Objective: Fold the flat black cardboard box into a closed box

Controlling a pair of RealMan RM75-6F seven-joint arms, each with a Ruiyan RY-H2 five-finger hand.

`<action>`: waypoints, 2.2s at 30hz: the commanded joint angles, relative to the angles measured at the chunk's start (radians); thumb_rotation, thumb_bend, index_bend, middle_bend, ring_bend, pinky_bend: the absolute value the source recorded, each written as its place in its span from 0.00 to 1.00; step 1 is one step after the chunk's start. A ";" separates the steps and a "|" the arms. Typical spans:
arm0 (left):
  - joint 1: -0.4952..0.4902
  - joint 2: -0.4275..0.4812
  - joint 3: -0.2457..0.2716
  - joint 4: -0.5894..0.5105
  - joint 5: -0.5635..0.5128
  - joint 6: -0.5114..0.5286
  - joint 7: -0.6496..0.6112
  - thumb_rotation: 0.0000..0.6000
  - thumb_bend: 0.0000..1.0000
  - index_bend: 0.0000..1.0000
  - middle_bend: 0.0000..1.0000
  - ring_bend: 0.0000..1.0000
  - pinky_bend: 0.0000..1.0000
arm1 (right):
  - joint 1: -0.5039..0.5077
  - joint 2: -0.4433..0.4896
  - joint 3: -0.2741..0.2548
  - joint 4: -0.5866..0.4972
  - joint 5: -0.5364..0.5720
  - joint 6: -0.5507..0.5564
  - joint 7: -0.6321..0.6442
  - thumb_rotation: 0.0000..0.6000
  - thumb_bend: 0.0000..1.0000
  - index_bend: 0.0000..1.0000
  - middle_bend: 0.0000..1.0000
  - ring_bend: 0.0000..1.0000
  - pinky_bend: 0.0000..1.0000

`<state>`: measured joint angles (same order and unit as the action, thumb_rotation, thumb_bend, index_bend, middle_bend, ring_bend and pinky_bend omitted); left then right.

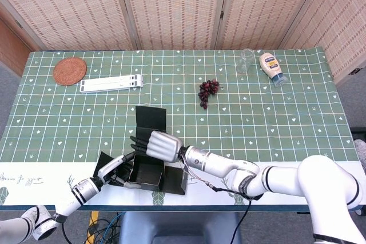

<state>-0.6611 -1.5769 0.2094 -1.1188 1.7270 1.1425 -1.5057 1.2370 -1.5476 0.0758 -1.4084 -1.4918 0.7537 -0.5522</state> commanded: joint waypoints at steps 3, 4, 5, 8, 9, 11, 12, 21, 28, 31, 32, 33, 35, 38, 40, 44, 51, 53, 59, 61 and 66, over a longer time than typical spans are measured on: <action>-0.002 0.005 0.002 -0.004 -0.004 -0.002 -0.006 1.00 0.10 0.15 0.13 0.83 0.90 | -0.067 0.043 -0.015 -0.050 -0.007 0.061 0.097 1.00 0.30 0.00 0.00 0.66 0.98; -0.003 0.005 0.003 -0.004 -0.003 -0.003 -0.008 1.00 0.10 0.15 0.13 0.83 0.90 | -0.075 0.045 -0.017 -0.052 -0.008 0.067 0.112 1.00 0.30 0.00 0.00 0.66 0.98; -0.004 0.006 0.004 -0.006 -0.003 -0.005 -0.009 1.00 0.10 0.15 0.13 0.83 0.90 | -0.084 0.047 -0.020 -0.051 -0.010 0.074 0.131 1.00 0.30 0.00 0.00 0.66 0.98; -0.009 0.004 0.009 -0.006 0.001 -0.015 -0.001 1.00 0.10 0.15 0.13 0.83 0.90 | -0.094 0.034 -0.025 -0.022 -0.025 0.080 0.154 1.00 0.30 0.00 0.00 0.66 0.98; -0.011 0.003 0.011 -0.006 0.002 -0.019 0.001 1.00 0.10 0.15 0.13 0.83 0.90 | -0.093 0.027 -0.026 -0.012 -0.030 0.078 0.156 1.00 0.30 0.00 0.00 0.66 0.98; -0.015 -0.001 0.014 -0.006 0.002 -0.029 -0.004 1.00 0.10 0.15 0.13 0.82 0.90 | -0.088 0.009 -0.027 0.008 -0.049 0.076 0.159 1.00 0.30 0.00 0.00 0.66 0.98; -0.016 -0.003 0.016 -0.005 0.002 -0.032 -0.008 1.00 0.10 0.15 0.13 0.82 0.90 | -0.085 0.002 -0.027 0.017 -0.058 0.076 0.158 1.00 0.30 0.00 0.00 0.66 0.98; -0.020 -0.007 0.018 0.009 0.004 -0.020 -0.046 1.00 0.10 0.22 0.18 0.80 0.90 | -0.097 0.003 -0.011 0.019 -0.119 0.139 0.216 1.00 0.30 0.00 0.00 0.66 0.98; -0.022 0.004 0.018 0.008 0.000 -0.012 -0.073 1.00 0.10 0.23 0.19 0.75 0.90 | -0.137 0.054 -0.011 -0.033 -0.150 0.208 0.283 1.00 0.30 0.00 0.00 0.66 0.98; -0.023 0.007 0.018 0.004 0.000 -0.009 -0.082 1.00 0.10 0.24 0.20 0.73 0.90 | -0.150 0.068 -0.010 -0.045 -0.160 0.228 0.298 1.00 0.30 0.00 0.00 0.66 0.98; -0.024 0.009 0.017 0.002 0.000 -0.006 -0.086 1.00 0.10 0.24 0.20 0.73 0.90 | -0.157 0.074 -0.008 -0.050 -0.163 0.240 0.304 1.00 0.30 0.00 0.00 0.66 0.98; -0.023 0.011 0.015 0.001 -0.001 -0.004 -0.087 1.00 0.10 0.24 0.21 0.73 0.90 | -0.163 0.079 -0.007 -0.054 -0.164 0.247 0.310 1.00 0.30 0.00 0.00 0.66 0.98; -0.023 0.017 0.013 -0.003 -0.003 0.002 -0.094 1.00 0.10 0.24 0.23 0.68 0.90 | -0.177 0.093 -0.007 -0.066 -0.165 0.261 0.319 1.00 0.30 0.00 0.00 0.66 0.98; -0.024 0.028 0.011 -0.009 -0.005 0.007 -0.104 1.00 0.10 0.24 0.25 0.68 0.90 | -0.199 0.110 -0.014 -0.074 -0.166 0.277 0.330 1.00 0.30 0.00 0.00 0.66 0.98; -0.023 0.035 0.010 -0.012 -0.008 0.010 -0.109 1.00 0.10 0.24 0.26 0.68 0.90 | -0.213 0.116 -0.018 -0.073 -0.167 0.289 0.337 1.00 0.30 0.00 0.00 0.66 0.98; -0.024 0.054 0.008 -0.022 -0.011 0.014 -0.124 1.00 0.10 0.23 0.28 0.86 0.90 | -0.246 0.128 -0.021 -0.071 -0.167 0.318 0.359 1.00 0.30 0.00 0.00 0.66 0.98; -0.031 0.119 -0.009 -0.058 -0.025 0.035 -0.182 1.00 0.10 0.23 0.28 0.73 0.90 | -0.310 0.156 -0.030 -0.081 -0.180 0.396 0.416 1.00 0.30 0.00 0.00 0.66 0.98; -0.035 0.142 -0.012 -0.068 -0.025 0.040 -0.201 1.00 0.10 0.22 0.28 0.73 0.90 | -0.334 0.162 -0.038 -0.086 -0.194 0.430 0.428 1.00 0.30 0.00 0.00 0.66 0.98; -0.047 0.224 -0.024 -0.093 -0.029 0.057 -0.284 1.00 0.10 0.22 0.28 0.71 0.90 | -0.411 0.158 -0.087 -0.077 -0.251 0.516 0.462 1.00 0.30 0.00 0.02 0.66 0.98; -0.051 0.243 -0.027 -0.096 -0.028 0.058 -0.294 1.00 0.10 0.22 0.28 0.71 0.90 | -0.428 0.141 -0.093 -0.064 -0.266 0.539 0.460 1.00 0.27 0.00 0.02 0.66 0.98; -0.061 0.277 -0.037 -0.118 -0.029 0.058 -0.341 1.00 0.10 0.22 0.28 0.71 0.90 | -0.465 0.053 -0.079 -0.003 -0.285 0.592 0.414 1.00 0.09 0.00 0.02 0.66 0.98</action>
<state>-0.7179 -1.3088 0.1760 -1.2284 1.6973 1.1998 -1.8319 0.7879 -1.4594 -0.0094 -1.4397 -1.7657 1.3252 -0.1155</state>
